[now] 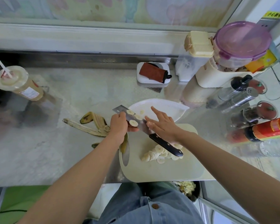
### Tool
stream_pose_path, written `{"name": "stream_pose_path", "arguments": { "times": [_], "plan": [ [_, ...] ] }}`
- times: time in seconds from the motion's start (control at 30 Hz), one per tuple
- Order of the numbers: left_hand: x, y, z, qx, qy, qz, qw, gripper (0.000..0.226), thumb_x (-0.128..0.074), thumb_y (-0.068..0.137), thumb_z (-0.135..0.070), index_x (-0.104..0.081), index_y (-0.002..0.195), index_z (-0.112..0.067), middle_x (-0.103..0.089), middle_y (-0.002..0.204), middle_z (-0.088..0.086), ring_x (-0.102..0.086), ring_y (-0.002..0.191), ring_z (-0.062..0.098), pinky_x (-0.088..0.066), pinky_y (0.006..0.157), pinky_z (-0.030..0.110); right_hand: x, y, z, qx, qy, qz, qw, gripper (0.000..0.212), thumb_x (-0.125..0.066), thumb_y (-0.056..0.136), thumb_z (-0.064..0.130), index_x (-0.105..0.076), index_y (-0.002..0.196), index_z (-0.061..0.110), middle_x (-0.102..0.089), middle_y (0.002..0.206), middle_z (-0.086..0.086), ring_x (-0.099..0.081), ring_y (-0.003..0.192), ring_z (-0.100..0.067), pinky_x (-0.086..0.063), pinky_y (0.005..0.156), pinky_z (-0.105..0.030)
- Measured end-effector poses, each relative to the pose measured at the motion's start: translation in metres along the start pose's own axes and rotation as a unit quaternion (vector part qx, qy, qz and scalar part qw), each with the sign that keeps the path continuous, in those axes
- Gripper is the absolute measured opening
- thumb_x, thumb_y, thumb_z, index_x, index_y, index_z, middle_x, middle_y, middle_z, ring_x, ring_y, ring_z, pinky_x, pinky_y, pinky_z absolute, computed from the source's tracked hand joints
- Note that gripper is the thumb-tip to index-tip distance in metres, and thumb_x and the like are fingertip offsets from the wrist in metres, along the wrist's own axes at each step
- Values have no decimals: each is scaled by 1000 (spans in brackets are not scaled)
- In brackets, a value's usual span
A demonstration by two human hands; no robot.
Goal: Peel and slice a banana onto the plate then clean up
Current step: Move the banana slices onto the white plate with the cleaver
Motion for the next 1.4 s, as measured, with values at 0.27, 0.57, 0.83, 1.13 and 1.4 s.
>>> {"name": "stream_pose_path", "arguments": {
  "times": [0.27,0.57,0.83,1.13,1.4],
  "plan": [
    [-6,-4,1,-2,13,2,1000,28,-31,100,-17,-56,89,-7,-65,73,12,-63,43,18,-57,61,38,-2,1,10,24,35,5,999,47,-14,101,50,-20,148,45,9,160,9,4,146,-18,-2,115,-45],
    [-3,-2,4,-4,24,3,1000,29,-33,100,-16,-58,100,-2,-65,83,15,-65,47,20,-58,54,35,-4,6,17,59,67,16,996,45,-13,101,50,-19,145,51,6,160,12,3,145,-12,0,115,-44],
    [-10,-5,2,-3,26,27,999,34,-31,99,-18,-59,103,2,-67,91,20,-68,56,23,-58,54,36,2,13,20,62,75,5,995,44,-13,101,52,-21,145,53,6,160,13,4,144,-10,0,115,-41],
    [-11,-10,2,2,29,28,999,32,-32,99,-19,-57,93,0,-60,70,13,-63,48,22,-58,52,36,-1,14,13,42,81,3,996,49,-10,95,59,-18,143,54,6,160,11,3,145,-13,-1,116,-43],
    [-8,-9,2,5,39,23,999,33,-33,97,-21,-55,97,4,-57,71,18,-61,44,25,-56,53,39,-1,18,9,20,88,-10,996,53,-10,96,59,-20,147,48,5,161,8,5,146,-16,1,116,-45]
  ]
}}
Point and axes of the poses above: each hand's wrist, its own y-axis towards the middle knuckle, its own x-axis out of the back of the hand, z = x × y, the point moved 4 cm from there along y, towards the middle knuckle
